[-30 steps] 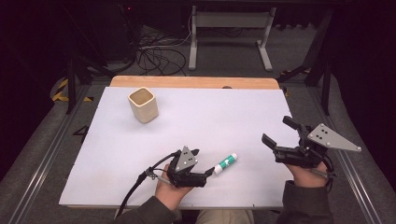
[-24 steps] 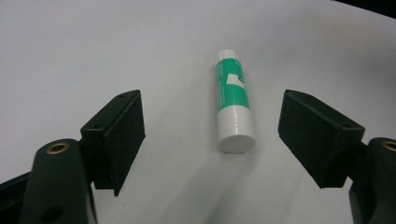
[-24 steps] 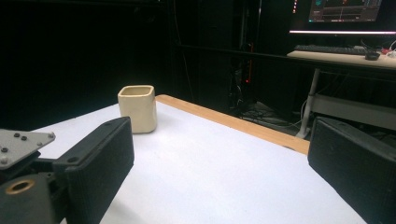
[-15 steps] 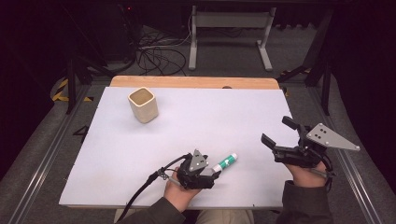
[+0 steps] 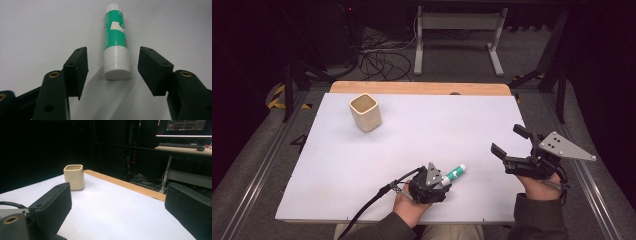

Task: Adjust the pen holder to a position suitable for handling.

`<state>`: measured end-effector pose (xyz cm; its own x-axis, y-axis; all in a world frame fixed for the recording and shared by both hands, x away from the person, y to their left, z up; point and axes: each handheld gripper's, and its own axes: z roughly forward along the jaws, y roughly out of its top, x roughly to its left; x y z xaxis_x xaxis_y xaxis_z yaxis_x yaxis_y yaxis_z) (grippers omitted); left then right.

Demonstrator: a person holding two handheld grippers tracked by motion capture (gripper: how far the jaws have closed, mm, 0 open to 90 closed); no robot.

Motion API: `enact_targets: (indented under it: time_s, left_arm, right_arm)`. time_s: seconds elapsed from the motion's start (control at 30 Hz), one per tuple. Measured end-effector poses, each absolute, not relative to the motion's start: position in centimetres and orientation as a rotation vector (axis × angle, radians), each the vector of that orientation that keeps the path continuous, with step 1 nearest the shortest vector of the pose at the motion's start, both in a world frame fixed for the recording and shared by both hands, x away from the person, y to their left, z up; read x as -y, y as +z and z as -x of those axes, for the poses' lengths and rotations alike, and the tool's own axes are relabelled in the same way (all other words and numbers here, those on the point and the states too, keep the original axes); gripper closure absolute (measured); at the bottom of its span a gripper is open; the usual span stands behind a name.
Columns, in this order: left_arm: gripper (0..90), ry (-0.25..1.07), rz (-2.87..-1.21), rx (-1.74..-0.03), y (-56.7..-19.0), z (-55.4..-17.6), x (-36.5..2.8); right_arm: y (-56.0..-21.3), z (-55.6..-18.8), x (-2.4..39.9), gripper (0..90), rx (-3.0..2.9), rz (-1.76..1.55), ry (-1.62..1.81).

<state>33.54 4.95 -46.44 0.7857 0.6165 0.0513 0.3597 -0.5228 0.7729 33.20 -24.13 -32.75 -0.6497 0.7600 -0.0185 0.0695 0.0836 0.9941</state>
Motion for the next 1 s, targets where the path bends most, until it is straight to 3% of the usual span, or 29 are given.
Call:
enact_targets:
  time_s: [0.57,0.7,1.0]
  left_arm:
    - [51.7,0.364,-2.226,-0.773,-46.63,-34.22,-4.56]
    - [64.3,0.367,-2.219,-0.761,-46.62,-34.21,-4.60]
    - [64.9,0.364,-2.216,-0.743,-46.43,-34.28,-4.81]
  right_arm:
    - [-32.83,-33.33,23.93,8.1,-1.826,-0.823,1.615]
    - [-32.87,-33.38,23.89,8.3,-1.830,-0.819,1.618]
    - [-33.03,-33.47,23.75,9.8,-1.845,-0.811,1.609]
